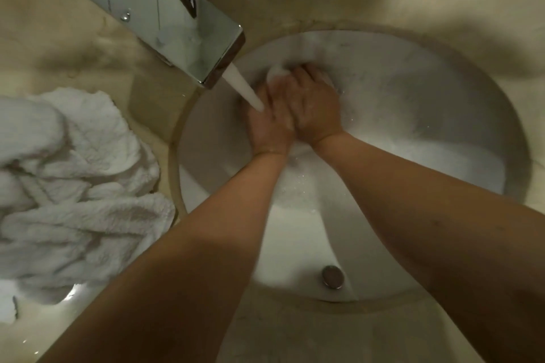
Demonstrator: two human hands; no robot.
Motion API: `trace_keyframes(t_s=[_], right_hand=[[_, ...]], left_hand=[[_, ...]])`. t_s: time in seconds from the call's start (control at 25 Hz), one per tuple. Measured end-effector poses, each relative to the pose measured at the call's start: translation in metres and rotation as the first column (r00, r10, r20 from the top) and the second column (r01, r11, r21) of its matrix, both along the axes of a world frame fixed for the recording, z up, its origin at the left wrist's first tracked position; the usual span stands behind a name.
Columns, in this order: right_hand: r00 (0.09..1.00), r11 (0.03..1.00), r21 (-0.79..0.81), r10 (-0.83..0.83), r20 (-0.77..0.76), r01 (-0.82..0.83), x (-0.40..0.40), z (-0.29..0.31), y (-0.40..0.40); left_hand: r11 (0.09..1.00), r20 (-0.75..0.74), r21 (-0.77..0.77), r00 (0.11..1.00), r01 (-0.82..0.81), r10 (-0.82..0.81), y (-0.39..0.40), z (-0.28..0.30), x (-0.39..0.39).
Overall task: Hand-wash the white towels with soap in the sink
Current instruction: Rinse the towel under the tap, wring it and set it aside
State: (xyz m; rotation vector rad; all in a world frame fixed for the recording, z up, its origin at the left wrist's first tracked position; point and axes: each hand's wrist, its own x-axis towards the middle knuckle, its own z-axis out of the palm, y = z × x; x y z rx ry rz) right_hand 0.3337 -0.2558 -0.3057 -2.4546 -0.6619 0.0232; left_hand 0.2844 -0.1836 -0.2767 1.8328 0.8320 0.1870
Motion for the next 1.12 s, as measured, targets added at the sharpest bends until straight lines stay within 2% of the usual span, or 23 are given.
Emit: trace_keyframes(t_s=[0.08,0.12,0.2,0.24,0.28,0.32,0.44,0.48,0.6,0.68,0.72,0.8,0.84,0.96,1.04,1.12], right_hand=[[0.979,0.996,-0.041,-0.087,-0.186,0.081,-0.004,0.002,0.001],[0.947,0.991,-0.047,-0.137,-0.289,0.129,-0.007,0.005,0.001],[0.878,0.968,0.044,-0.204,-0.433,0.246,-0.016,0.015,0.0],[0.861,0.954,0.091,-0.214,-0.462,0.286,-0.02,0.021,-0.002],[0.848,0.943,0.12,-0.218,-0.484,0.311,-0.023,0.027,-0.002],[0.84,0.936,0.14,-0.215,-0.498,0.322,-0.025,0.028,-0.003],[0.823,0.915,0.193,-0.206,-0.529,0.353,-0.029,0.032,-0.002],[0.811,0.899,0.217,-0.211,-0.546,0.38,-0.03,0.033,-0.002],[0.817,0.85,0.332,-0.179,-0.549,0.409,-0.037,0.044,-0.001],[0.832,0.824,0.406,-0.135,-0.538,0.396,-0.039,0.057,0.003],[0.842,0.814,0.43,-0.127,-0.525,0.391,-0.038,0.063,0.006],[0.852,0.791,0.461,-0.14,-0.504,0.403,-0.033,0.072,0.009],[0.858,0.786,0.466,-0.154,-0.489,0.407,-0.032,0.073,0.007],[0.836,0.823,0.392,-0.168,-0.522,0.41,-0.035,0.069,-0.003],[0.825,0.858,0.319,-0.188,-0.533,0.402,-0.036,0.068,-0.003],[0.877,0.885,0.276,-0.243,-0.414,0.375,-0.034,0.072,0.003]], left_hand=[[0.982,-0.033,0.188,0.999,0.019,-0.013,0.0,0.008,-0.002],[0.982,-0.055,0.185,0.997,-0.035,0.046,0.0,0.009,-0.004],[0.923,-0.084,0.223,0.937,-0.315,0.34,-0.008,0.017,-0.006],[0.879,-0.121,0.167,0.875,-0.447,0.468,-0.014,0.02,-0.007],[0.846,-0.208,0.04,0.824,-0.531,0.527,-0.018,0.031,-0.006],[0.818,-0.276,-0.105,0.807,-0.565,0.522,-0.017,0.037,-0.005],[0.73,-0.299,-0.465,0.865,-0.5,0.403,0.001,0.034,-0.006],[0.704,-0.302,-0.522,0.876,-0.482,0.376,0.005,0.039,-0.007],[0.745,-0.256,-0.476,0.884,-0.467,0.391,0.008,0.041,-0.014],[0.75,-0.126,-0.446,0.863,-0.489,0.488,0.006,0.051,-0.017],[0.78,-0.055,-0.406,0.865,-0.476,0.499,0.007,0.053,-0.019],[0.854,0.065,-0.304,0.886,-0.422,0.46,0.009,0.054,-0.019],[0.872,0.076,-0.28,0.896,-0.402,0.438,0.011,0.052,-0.019],[0.844,0.066,-0.463,0.939,-0.271,0.338,0.013,0.042,-0.016],[0.851,-0.003,-0.472,0.966,-0.228,0.258,0.012,0.048,-0.013],[0.832,-0.008,-0.517,0.973,-0.203,0.232,0.013,0.046,-0.018]])
